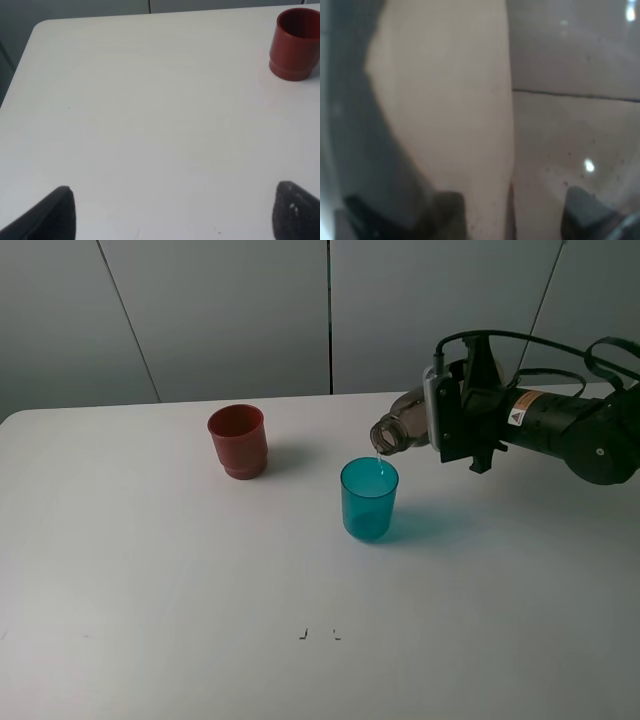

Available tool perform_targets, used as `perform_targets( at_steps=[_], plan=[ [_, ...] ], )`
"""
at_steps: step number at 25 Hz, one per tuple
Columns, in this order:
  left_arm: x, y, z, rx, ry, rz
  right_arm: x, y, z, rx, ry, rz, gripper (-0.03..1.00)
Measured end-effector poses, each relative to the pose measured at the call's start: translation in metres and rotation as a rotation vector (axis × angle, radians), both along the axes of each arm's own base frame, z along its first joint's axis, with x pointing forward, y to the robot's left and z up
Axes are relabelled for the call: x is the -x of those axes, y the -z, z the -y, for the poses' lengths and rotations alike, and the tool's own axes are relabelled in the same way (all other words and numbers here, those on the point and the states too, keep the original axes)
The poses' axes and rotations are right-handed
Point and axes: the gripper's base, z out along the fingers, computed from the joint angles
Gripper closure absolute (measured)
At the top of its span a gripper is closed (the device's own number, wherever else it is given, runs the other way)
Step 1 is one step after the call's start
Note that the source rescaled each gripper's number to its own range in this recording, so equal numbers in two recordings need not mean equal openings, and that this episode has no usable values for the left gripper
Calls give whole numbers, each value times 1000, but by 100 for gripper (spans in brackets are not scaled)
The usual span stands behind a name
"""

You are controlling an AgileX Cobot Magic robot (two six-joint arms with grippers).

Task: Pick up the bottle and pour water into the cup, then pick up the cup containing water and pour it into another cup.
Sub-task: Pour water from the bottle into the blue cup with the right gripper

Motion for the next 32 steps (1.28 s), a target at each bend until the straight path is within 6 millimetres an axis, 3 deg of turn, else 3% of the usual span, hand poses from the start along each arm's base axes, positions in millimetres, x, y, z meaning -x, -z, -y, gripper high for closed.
perform_targets(
  at_steps=[32],
  plan=[
    [0, 0, 0, 0, 0, 0, -10, -9, -2, 67, -33, 84, 97]
  ],
)
